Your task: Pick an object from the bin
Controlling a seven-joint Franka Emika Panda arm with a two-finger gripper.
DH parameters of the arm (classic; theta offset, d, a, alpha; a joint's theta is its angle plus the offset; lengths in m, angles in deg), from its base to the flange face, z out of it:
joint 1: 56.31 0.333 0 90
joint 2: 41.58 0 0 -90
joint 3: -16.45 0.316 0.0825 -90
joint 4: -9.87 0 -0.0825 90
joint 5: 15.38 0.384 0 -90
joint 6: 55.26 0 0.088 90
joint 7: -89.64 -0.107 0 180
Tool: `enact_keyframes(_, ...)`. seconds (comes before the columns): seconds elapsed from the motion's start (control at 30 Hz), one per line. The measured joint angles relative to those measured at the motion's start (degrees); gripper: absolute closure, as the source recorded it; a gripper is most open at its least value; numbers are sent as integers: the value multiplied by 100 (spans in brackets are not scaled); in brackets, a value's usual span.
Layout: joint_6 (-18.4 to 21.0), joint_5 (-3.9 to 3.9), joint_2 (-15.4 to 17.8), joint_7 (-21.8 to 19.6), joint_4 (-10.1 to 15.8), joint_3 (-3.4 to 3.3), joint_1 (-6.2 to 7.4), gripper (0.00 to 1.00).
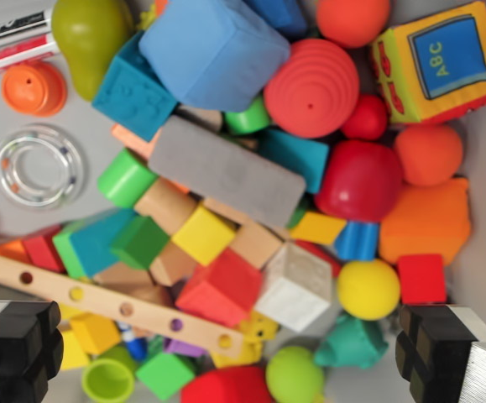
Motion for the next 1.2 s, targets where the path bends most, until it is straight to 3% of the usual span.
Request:
enact_keyframes(0.47, -345, 9, -381, -643, -2, 7, 56, 0)
enact_keyframes(1.2, -1006, 70, -1334, -2042, -232, 6, 176, 0)
